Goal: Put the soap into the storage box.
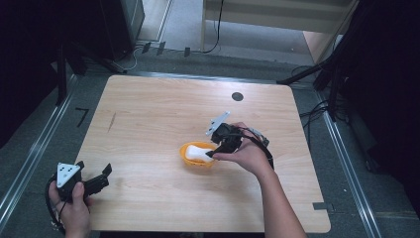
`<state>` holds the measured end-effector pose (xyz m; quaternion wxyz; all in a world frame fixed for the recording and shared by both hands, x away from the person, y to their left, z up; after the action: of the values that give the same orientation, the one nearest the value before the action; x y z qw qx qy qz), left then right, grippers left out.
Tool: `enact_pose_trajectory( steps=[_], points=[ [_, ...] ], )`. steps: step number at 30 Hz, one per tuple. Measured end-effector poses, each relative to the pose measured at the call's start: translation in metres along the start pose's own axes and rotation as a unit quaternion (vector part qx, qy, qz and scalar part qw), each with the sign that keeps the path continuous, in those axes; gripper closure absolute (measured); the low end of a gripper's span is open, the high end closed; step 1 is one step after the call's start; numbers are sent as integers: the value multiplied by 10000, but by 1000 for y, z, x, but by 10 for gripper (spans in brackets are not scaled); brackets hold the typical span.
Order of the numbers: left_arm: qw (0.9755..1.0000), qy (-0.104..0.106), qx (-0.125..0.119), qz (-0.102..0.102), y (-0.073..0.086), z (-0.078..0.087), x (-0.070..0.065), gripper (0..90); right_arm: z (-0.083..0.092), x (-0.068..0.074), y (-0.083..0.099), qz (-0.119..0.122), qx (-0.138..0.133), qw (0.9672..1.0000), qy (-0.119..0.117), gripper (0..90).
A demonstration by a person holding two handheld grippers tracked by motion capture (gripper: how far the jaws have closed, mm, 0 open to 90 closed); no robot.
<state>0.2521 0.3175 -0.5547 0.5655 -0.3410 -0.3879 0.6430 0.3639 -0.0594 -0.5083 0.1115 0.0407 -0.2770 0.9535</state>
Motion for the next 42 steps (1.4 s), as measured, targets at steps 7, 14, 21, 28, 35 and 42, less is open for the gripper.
enact_pose_trajectory(
  steps=[7, 14, 21, 28, 35, 42],
  points=[
    [10000, -19, -32, -24, 0, 1, -1, 64, 10, -4, 15, -276, -199, 9994, 116, 428],
    [10000, -18, -26, -54, 0, 0, -1, 64, 23, -9, 34, -582, -445, 9971, 202, 426],
    [10000, -17, -35, -57, 0, 1, -1, 64, 27, -11, 53, -793, -475, 9954, 262, 413],
    [10000, -26, -32, -68, 0, 1, -1, 64, 29, -12, 74, -1088, -562, 9920, 318, 391],
    [10000, -23, -39, -77, 0, 1, -1, 64, 29, -12, 95, -1385, -646, 9872, 459, 338],
    [9999, -27, -49, -88, 0, 0, -1, 64, 29, -12, 114, -1711, -753, 9802, 651, 270]
  ],
)
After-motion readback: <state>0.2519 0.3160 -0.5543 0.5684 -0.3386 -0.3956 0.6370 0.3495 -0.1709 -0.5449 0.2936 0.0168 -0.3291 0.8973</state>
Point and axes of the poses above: each handheld gripper's, and its own axes: z roughly backward along the jaws, y roughly out of its underside, x roughly to its left, the point moved 7 cm from there along -z, roughly forward along the jaws, and after that the axes turned 12 degrees about -y, right-handed, at the moved point
